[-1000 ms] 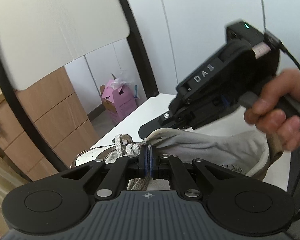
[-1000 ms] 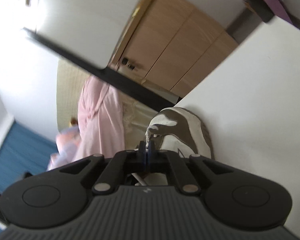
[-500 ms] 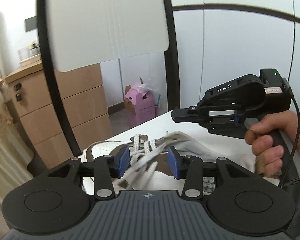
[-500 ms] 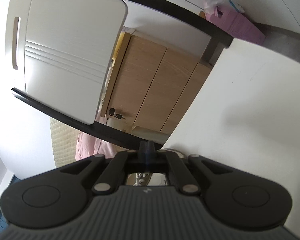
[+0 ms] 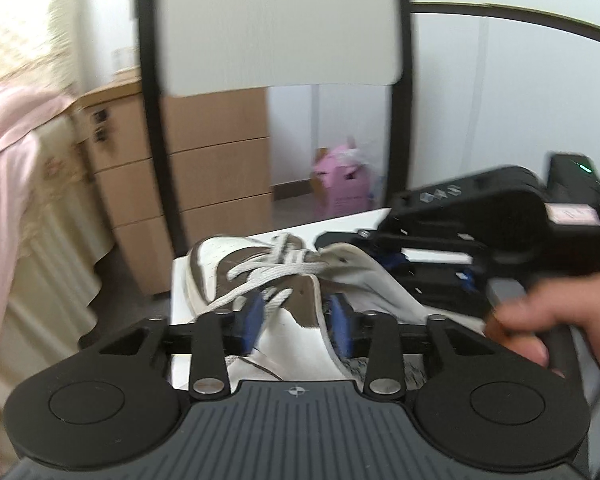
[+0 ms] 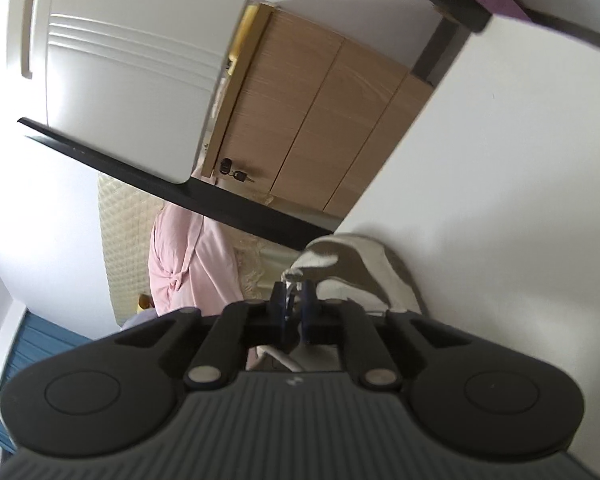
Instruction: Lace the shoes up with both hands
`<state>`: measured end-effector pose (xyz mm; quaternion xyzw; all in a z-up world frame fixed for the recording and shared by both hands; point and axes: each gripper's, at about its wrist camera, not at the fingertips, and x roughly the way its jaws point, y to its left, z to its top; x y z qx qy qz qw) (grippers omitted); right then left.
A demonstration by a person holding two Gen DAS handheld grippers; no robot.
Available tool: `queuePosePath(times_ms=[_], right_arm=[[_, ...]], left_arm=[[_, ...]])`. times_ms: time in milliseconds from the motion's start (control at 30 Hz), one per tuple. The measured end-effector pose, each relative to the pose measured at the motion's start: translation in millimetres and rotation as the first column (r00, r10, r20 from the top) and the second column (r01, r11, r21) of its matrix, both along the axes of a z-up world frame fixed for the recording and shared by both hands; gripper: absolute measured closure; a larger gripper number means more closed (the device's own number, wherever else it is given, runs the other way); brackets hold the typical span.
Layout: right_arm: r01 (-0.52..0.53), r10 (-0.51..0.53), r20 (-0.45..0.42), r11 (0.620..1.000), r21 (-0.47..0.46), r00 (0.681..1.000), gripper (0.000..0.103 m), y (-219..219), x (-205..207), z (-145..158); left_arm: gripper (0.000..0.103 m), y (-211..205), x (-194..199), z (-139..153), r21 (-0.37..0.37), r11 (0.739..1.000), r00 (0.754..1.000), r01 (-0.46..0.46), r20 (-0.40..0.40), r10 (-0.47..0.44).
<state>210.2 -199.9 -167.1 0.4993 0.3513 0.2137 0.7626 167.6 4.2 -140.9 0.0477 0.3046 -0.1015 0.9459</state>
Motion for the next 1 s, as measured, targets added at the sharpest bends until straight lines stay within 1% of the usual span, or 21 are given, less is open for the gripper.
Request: queuePosePath(times_ms=[33,133,167,267,367,433,567,600,700,767,833,900,933,967,1000], right_arm=[[-0.008,0.008,0.005,1.000,-0.001,1.000,0.100,3,-1,0],[-0.020,0.020,0.018,1.000,-0.011,1.000,0.100,12,-4,1],[-0.010,0.010,0.012,1.000,0.000,1.000,0.100,13,-6,-1],[0.057,-0.057,0.013,0.998,0.010,0.998,0.101,12,-9,0],[0.124,-0.123,0.037,0.992,-0.011,0.992,0.101,2,-12,9],[0.176,-0.174,0.049,0.984,-0.023,0.983,0.101,-10,-13,14],[0.296,-0.292,0.067,0.954,-0.054,0.954,0.100,-48,-15,20],[0.316,-0.312,0.070,0.947,-0.060,0.948,0.100,-57,-16,22],[0.332,-0.328,0.063,0.941,-0.071,0.943,0.100,-80,-20,23],[0.337,-0.329,0.085,0.936,-0.099,0.940,0.098,-89,-25,28],[0.347,-0.339,0.092,0.932,-0.103,0.936,0.096,-98,-30,32],[0.342,-0.336,0.074,0.935,-0.092,0.939,0.095,-101,-34,32],[0.318,-0.315,0.058,0.945,-0.077,0.947,0.092,-98,-33,32],[0.281,-0.279,0.038,0.958,-0.063,0.960,0.089,-89,-30,32],[0.235,-0.235,0.019,0.971,-0.049,0.972,0.074,-77,-26,30]], left_arm=[[0.078,0,1,-2,-0.001,1.000,1.000,-0.019,-0.005,0.019],[0.083,-1,2,-5,0.011,0.996,0.995,-0.094,-0.019,0.094],[0.086,-1,2,-5,0.013,0.993,0.993,-0.115,-0.021,0.115],[0.090,2,1,-5,-0.008,0.988,0.988,-0.152,-0.033,0.152],[0.090,5,-2,-2,-0.015,0.986,0.985,-0.166,-0.042,0.166],[0.090,9,-4,-1,-0.032,0.984,0.984,-0.173,-0.049,0.171],[0.089,17,-6,1,-0.072,0.982,0.984,-0.173,-0.056,0.169],[0.088,18,-7,1,-0.074,0.983,0.985,-0.168,-0.055,0.164],[0.088,17,-8,1,-0.064,0.987,0.988,-0.150,-0.045,0.147],[0.088,21,-8,1,-0.090,0.985,0.989,-0.145,-0.051,0.141],[0.088,25,-7,1,-0.116,0.982,0.988,-0.148,-0.058,0.142],[0.087,27,-7,1,-0.126,0.981,0.988,-0.149,-0.060,0.142],[0.087,27,-7,1,-0.124,0.981,0.988,-0.148,-0.058,0.142],[0.086,26,-7,1,-0.118,0.982,0.988,-0.146,-0.056,0.141],[0.085,25,-8,0,-0.114,0.983,0.989,-0.145,-0.054,0.140]])
